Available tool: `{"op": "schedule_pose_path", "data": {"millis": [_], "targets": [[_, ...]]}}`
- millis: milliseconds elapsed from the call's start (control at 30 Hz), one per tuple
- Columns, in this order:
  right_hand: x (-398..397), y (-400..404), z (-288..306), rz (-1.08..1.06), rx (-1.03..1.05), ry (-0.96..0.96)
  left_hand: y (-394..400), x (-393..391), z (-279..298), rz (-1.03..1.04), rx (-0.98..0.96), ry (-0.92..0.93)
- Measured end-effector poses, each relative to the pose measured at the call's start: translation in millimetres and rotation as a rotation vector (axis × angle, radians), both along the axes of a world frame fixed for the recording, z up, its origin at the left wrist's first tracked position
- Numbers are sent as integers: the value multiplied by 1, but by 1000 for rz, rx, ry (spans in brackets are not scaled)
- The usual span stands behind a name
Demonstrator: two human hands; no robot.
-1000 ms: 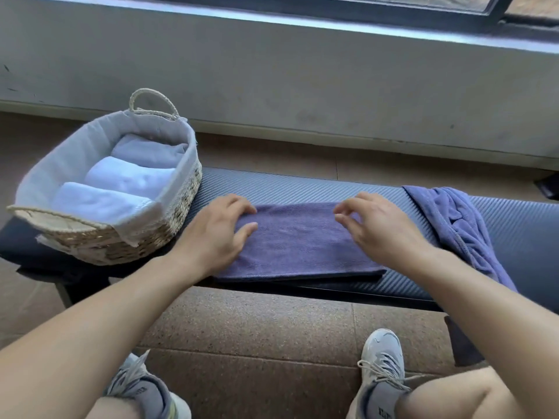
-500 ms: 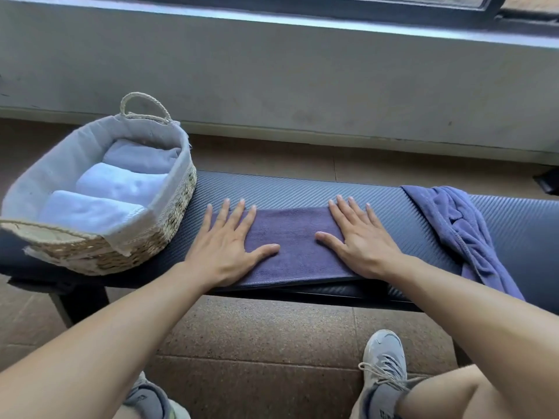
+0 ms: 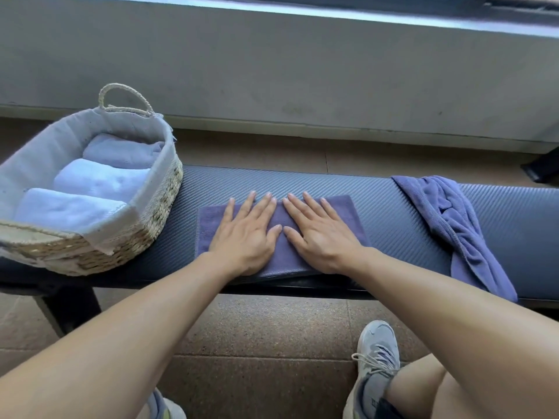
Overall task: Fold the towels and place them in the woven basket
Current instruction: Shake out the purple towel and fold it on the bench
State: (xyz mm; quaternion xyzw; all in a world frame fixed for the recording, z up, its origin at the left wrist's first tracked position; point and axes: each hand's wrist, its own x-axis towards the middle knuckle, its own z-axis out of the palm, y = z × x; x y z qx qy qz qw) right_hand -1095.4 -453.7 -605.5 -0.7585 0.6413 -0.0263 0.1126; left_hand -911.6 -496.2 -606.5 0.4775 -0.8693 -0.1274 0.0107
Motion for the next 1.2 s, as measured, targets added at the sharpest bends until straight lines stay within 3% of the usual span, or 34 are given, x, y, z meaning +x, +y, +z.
{"op": "schedule_pose_path", "data": {"millis": [267,533,700,767,1000,1067,1200], "targets": [[-30,10,2,-68,7,37,-2,35,-5,31,-47,-19],[-57,16,1,-206,5,-53,-2,71,-12,102,-46,45],[-60,0,25,-623,-161,-188,4,69,-3,104,-63,83],[-68,-2,37,-760,-57,-139,8,66,2,94,-71,116],[-63,1,49,-696,237,-187,16,50,0,-7,-66,114],[-60,2,51,-700,254,-266,15,46,-1,-21,-74,105],[-59,4,63,-714,321,-738,13,33,4,-49,-84,117]]}}
